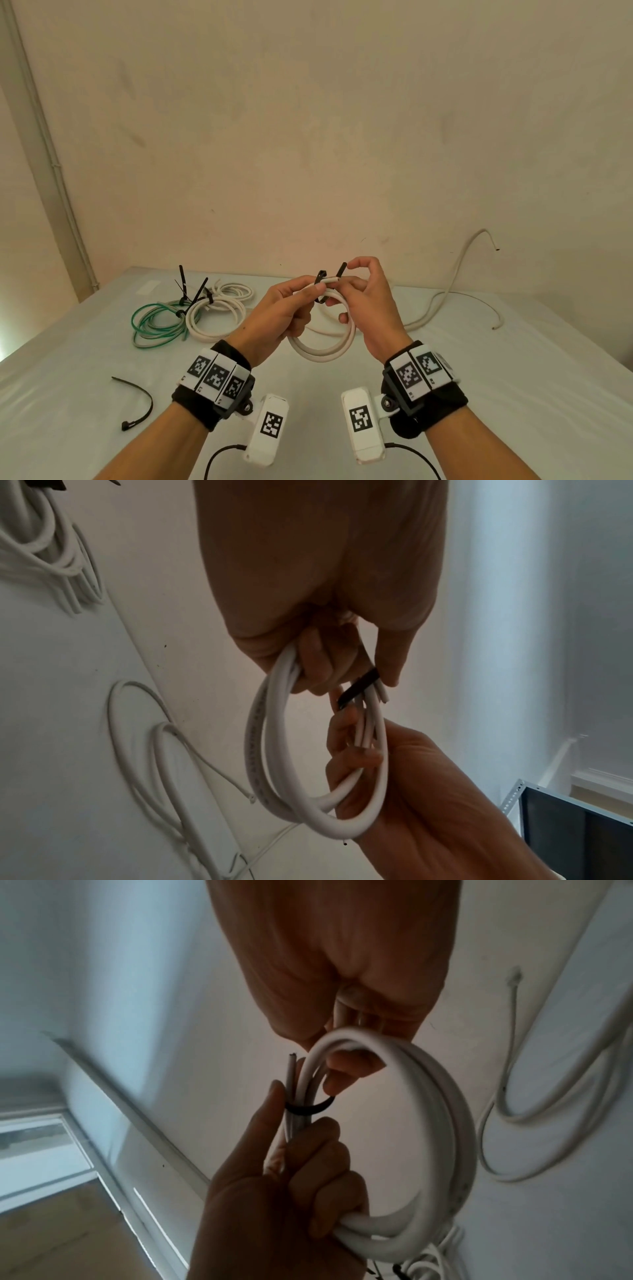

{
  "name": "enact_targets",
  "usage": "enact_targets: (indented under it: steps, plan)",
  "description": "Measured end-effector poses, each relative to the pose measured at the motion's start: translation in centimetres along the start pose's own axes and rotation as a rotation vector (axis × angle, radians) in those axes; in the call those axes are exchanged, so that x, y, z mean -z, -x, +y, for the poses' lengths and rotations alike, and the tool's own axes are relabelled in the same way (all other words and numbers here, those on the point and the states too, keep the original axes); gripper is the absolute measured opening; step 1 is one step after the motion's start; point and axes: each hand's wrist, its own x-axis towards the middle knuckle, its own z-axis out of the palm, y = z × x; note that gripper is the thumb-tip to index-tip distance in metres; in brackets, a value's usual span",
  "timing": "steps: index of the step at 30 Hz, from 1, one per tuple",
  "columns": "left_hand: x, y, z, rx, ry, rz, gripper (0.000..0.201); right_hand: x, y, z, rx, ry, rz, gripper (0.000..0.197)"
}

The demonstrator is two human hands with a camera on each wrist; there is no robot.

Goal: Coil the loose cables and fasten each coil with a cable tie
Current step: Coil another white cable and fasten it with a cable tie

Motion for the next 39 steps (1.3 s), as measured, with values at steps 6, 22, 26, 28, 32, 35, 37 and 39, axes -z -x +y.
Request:
enact_targets:
  steps: [6,22,26,28,32,35,37,39]
  plan:
    - [-0.05,0.32,0.11,0.023,0.022,0.015,0.02,-0.17,0.3,0.07,0.066,0.085,-0.024,0.007]
    - [0.41,0.67,0.25,0.006,-0.072,0.036,0.021,-0.17,0.22,0.26,0.105,0.136,-0.102,0.014]
    - [0.52,0.71,0.58,0.031,-0.071,0.045,0.025,-0.25,0.34,0.6,0.109,0.113,-0.119,0.015]
    - [0.61,0.68,0.52,0.049,-0.063,0.056,0.036,-0.32,0.39,0.68,0.106,0.104,-0.124,0.015]
    - [0.49,0.63,0.37,0.059,-0.054,0.056,0.045,-0.38,0.39,0.72,0.075,0.039,-0.126,0.014]
    - [0.48,0.62,0.33,0.063,-0.06,0.043,0.04,-0.29,0.51,0.79,0.063,0.025,-0.135,0.015]
    - [0.42,0.6,0.32,0.079,-0.069,0.024,0.032,-0.3,0.6,0.87,0.067,0.027,-0.137,0.015]
    - [0.17,0.6,0.37,0.098,-0.078,0.012,0.029,-0.34,0.63,0.94,0.072,0.027,-0.129,0.015]
